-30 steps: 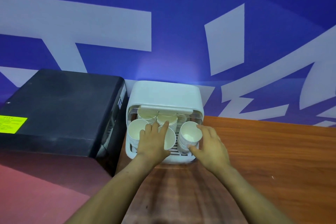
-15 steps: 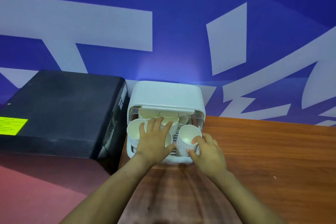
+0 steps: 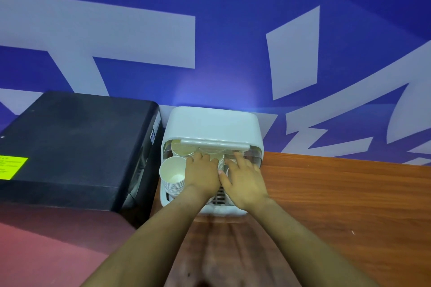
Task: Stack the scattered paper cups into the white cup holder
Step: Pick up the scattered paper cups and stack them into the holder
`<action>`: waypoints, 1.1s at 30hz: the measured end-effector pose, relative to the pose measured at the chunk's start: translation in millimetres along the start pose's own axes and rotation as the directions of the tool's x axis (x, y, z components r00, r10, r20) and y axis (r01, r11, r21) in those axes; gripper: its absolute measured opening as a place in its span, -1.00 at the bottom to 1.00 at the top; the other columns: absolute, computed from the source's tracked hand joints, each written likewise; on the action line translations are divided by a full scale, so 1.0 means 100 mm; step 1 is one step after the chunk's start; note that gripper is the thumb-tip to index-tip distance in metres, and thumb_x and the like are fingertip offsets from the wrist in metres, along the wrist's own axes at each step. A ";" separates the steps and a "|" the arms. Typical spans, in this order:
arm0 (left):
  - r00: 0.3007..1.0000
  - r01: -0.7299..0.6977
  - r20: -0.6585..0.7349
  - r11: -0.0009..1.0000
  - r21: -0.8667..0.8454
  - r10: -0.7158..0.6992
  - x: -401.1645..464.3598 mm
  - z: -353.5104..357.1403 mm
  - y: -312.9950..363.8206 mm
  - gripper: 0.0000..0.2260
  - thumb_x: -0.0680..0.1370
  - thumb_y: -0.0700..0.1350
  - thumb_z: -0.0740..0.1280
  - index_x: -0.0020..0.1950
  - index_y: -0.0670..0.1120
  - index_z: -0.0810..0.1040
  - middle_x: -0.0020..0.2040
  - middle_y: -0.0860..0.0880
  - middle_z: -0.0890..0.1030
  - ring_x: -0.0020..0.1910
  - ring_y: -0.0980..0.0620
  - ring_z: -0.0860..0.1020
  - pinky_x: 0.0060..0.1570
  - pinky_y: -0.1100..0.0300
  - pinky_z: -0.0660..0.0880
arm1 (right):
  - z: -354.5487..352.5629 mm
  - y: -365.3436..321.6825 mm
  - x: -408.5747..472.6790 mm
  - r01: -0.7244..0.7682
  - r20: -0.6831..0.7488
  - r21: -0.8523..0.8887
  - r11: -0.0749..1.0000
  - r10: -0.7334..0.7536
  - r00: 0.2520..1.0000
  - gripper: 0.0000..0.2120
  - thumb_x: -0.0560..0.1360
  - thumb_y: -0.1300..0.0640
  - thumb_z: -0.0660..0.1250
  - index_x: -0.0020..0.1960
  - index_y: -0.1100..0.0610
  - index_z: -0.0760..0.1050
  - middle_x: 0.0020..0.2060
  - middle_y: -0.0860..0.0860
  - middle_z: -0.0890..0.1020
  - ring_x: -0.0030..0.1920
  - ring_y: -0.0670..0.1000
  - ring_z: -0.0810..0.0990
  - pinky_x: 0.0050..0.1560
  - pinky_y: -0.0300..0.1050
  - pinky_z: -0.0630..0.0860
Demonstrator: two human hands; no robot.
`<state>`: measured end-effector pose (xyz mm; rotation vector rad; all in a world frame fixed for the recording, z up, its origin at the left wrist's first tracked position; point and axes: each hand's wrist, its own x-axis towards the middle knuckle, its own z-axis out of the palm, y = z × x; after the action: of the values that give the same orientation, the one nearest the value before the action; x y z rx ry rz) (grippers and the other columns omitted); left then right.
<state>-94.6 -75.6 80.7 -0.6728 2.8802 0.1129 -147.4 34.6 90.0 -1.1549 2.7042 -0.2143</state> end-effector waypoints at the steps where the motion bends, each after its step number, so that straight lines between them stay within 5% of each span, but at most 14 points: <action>1: 1.000 0.013 0.007 1.000 -0.003 -0.013 0.02 0.00 0.00 -0.67 0.59 -0.04 0.11 0.34 -0.04 0.39 0.33 -0.09 0.44 0.34 -0.12 0.32 0.29 0.02 0.26 | -0.01 0.00 0.04 -0.007 0.016 -0.029 1.000 0.007 1.000 -0.52 0.61 -0.14 0.00 0.43 0.05 0.32 0.48 0.03 0.20 0.40 0.11 0.29 0.38 0.01 0.16; 5: 0.999 0.042 0.025 0.999 -0.029 -0.042 0.09 0.00 -0.01 -0.68 0.60 -0.07 0.09 0.33 -0.04 0.41 0.33 -0.08 0.45 0.34 -0.11 0.36 0.26 0.02 0.27 | -0.03 -0.01 0.18 -0.038 0.075 -0.091 0.995 0.045 0.996 -0.55 0.60 -0.12 0.00 0.32 0.09 0.42 0.37 0.08 0.35 0.31 0.14 0.37 0.28 0.04 0.20; 9: 0.999 0.037 0.025 0.998 -0.059 -0.035 0.12 0.02 -0.01 -0.68 0.61 -0.05 0.09 0.33 -0.07 0.41 0.31 -0.09 0.46 0.31 -0.10 0.40 0.23 0.03 0.29 | -0.01 0.04 0.23 -0.108 0.192 0.056 0.993 0.095 0.977 -0.57 0.61 -0.10 0.03 0.34 0.10 0.40 0.42 0.10 0.26 0.28 0.15 0.44 0.19 0.00 0.37; 18: 1.000 -0.013 0.006 0.997 -0.083 0.013 0.21 -0.02 0.04 -0.75 0.60 -0.09 0.20 0.27 -0.10 0.45 0.22 -0.10 0.51 0.23 -0.10 0.48 0.07 0.07 0.46 | 0.11 0.08 0.15 -0.132 0.111 0.083 0.988 0.122 0.986 -0.52 0.62 -0.08 0.04 0.39 0.21 0.33 0.34 0.11 0.31 0.33 0.14 0.35 0.33 -0.02 0.33; 24: 0.998 -0.044 -0.046 0.994 -0.097 0.040 0.27 0.02 0.03 -0.73 0.62 -0.05 0.17 0.28 -0.07 0.44 0.24 -0.09 0.53 0.25 -0.10 0.46 0.16 0.10 0.40 | 0.11 0.15 0.20 -0.119 0.087 0.072 0.990 0.112 0.990 -0.51 0.61 -0.09 0.03 0.41 0.19 0.32 0.39 0.10 0.32 0.38 0.14 0.30 0.34 0.00 0.32; 29: 0.975 -0.162 -0.184 0.961 -0.223 0.122 0.12 0.19 -0.09 -0.53 0.61 0.08 0.07 0.49 -0.07 0.24 0.43 -0.05 0.37 0.38 -0.04 0.35 0.35 0.08 0.30 | 0.17 0.25 0.03 -0.044 0.005 0.126 0.991 0.044 0.999 -0.39 0.59 -0.22 0.00 0.50 0.13 0.19 0.50 -0.01 0.17 0.47 0.05 0.21 0.40 -0.06 0.28; 33: 0.942 -0.236 -0.297 0.938 -0.252 0.157 -0.22 0.17 -0.12 -0.34 0.44 0.18 -0.02 0.44 -0.12 0.36 0.39 -0.12 0.44 0.36 -0.12 0.42 0.30 -0.05 0.39 | 0.13 0.28 -0.20 -0.003 -0.102 0.205 0.979 0.025 0.994 -0.21 0.42 -0.38 -0.05 0.50 0.06 0.20 0.51 -0.05 0.19 0.48 -0.02 0.20 0.43 -0.13 0.20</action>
<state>-66.7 -75.2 68.0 -0.4675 3.2307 0.5111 -150.3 68.1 74.2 -1.0922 2.6993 -0.5523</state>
